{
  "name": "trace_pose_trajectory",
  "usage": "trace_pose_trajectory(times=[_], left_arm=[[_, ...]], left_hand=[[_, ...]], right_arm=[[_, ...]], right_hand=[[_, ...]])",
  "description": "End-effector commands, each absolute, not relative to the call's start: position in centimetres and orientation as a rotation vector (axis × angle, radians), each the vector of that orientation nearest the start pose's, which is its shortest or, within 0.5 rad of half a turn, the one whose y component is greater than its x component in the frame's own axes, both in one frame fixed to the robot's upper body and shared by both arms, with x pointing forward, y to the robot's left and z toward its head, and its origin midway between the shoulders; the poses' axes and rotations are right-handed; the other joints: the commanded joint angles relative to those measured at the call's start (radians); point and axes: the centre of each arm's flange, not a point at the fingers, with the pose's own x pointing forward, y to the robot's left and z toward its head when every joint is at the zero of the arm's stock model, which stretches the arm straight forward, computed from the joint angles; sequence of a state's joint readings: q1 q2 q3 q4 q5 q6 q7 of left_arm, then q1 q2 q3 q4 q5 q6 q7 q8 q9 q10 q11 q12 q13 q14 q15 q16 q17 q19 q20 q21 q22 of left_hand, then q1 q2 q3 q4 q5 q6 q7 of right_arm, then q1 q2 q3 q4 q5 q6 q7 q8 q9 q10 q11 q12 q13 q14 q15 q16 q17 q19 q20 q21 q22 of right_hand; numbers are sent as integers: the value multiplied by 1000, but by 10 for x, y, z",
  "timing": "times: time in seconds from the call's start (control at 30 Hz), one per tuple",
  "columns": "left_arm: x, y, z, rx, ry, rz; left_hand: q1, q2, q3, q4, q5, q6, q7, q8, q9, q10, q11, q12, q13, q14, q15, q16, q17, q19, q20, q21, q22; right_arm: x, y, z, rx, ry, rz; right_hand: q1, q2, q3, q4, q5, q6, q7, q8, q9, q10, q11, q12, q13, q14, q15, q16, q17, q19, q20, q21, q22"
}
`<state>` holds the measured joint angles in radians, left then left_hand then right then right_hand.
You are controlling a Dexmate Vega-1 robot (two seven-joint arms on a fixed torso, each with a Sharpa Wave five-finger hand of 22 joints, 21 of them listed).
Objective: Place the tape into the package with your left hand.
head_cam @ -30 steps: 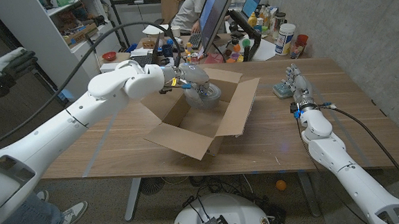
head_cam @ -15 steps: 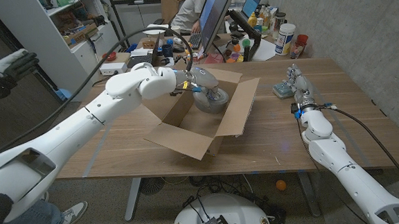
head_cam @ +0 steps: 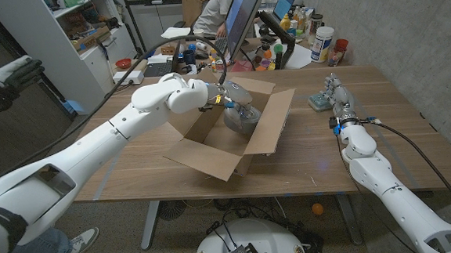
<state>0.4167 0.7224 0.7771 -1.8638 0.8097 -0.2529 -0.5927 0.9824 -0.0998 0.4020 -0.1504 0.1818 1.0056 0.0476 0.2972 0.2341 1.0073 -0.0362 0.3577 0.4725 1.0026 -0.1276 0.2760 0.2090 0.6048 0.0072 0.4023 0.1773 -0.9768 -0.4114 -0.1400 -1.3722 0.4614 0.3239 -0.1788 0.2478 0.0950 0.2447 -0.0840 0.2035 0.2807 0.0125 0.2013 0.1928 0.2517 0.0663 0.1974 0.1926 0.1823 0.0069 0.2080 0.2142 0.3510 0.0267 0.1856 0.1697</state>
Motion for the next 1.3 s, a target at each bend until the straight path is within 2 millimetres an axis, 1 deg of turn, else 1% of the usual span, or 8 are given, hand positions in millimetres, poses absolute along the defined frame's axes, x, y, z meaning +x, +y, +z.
trace_pose_trajectory(times=[0.03, 0.1, 0.2, 0.37, 0.43, 0.8, 1.0, 1.3], left_arm=[[538, 70, 80, 2108, -834, -516], [537, 70, 80, 2120, -821, -513], [536, 70, 79, 2142, -795, -500], [535, 71, 81, 2158, -745, -487], [535, 71, 81, 2165, -725, -481], [533, 72, 83, 2209, -611, -440], [531, 73, 84, 2225, -574, -425], [531, 76, 90, 2240, -494, -402]], left_hand=[[198, 210, 8, 0, 7, 52, -53, 10, 4, 79, -81, -3, 2, 9, -13, -8, 2, -5, 6, -8, 1], [177, 207, 1, 10, 10, 44, -61, 9, 2, 69, -94, -16, -5, 2, -5, -13, 0, -12, 29, -13, 1], [98, 191, -33, 42, 14, -10, -79, -10, -4, 23, -98, -53, -10, -30, 17, -23, 6, -21, 81, -19, 6], [5, 177, -65, 77, 13, -79, -92, -37, -11, -50, -89, -102, -15, -82, 45, -41, 12, -40, 132, -31, 10], [-35, 170, -77, 91, 11, -113, -81, -52, -15, -90, -76, -124, -19, -103, 61, -48, 13, -47, 150, -36, 11], [-171, 144, -127, 142, 0, -131, -85, -64, -22, -81, -70, -122, -10, -79, 80, -33, 20, -41, 181, -42, 14], [-236, 129, -151, 163, -3, -169, -80, -81, -24, -119, -55, -134, -2, -109, 109, -43, 23, -59, 201, -56, 15], [-302, 117, -172, 183, -7, -230, -81, -103, -25, -181, -31, -148, 6, -157, 140, -59, 24, -94, 209, -80, 15]], right_arm=[[626, -350, -40, 88, -666, -117], [626, -350, -40, 87, -665, -115], [627, -350, -40, 88, -664, -113], [627, -348, -39, 85, -664, -105], [628, -347, -39, 85, -663, -102], [627, -344, -35, 80, -668, -89], [627, -342, -33, 77, -668, -84], [625, -343, -31, 75, -668, -79]], right_hand=[[-6, 2, 8, -3, 5, 6, -3, 2, 3, 7, 2, 2, 3, 9, 6, 2, -1, 4, 0, 8, 3], [-6, 2, 8, -3, 5, 7, -2, 2, 3, 9, 2, 3, 3, 9, 6, 2, -1, 4, -1, 8, 3], [-6, 2, 8, -3, 5, 7, -3, 2, 3, 9, -1, 3, 3, 9, 5, 2, -1, 4, -1, 8, 3], [-6, 2, 8, -3, 5, 8, -3, 2, 3, 8, 1, 3, 3, 9, 6, 2, -1, 3, 0, 8, 3], [-6, 2, 8, -4, 6, 7, -3, 2, 3, 9, -1, 3, 3, 9, 6, 2, -1, 4, 0, 8, 3], [-6, 3, 9, -4, 6, 8, -3, 2, 3, 8, -3, 2, 3, 10, 5, 2, -1, 4, 0, 8, 3], [-6, 3, 10, -4, 6, 9, -2, 2, 3, 8, -2, 2, 3, 10, 5, 2, -1, 4, 0, 8, 3], [-5, 3, 11, -5, 6, 8, -3, 1, 3, 9, -1, 2, 3, 9, 7, 1, -1, 4, 2, 8, 3]])
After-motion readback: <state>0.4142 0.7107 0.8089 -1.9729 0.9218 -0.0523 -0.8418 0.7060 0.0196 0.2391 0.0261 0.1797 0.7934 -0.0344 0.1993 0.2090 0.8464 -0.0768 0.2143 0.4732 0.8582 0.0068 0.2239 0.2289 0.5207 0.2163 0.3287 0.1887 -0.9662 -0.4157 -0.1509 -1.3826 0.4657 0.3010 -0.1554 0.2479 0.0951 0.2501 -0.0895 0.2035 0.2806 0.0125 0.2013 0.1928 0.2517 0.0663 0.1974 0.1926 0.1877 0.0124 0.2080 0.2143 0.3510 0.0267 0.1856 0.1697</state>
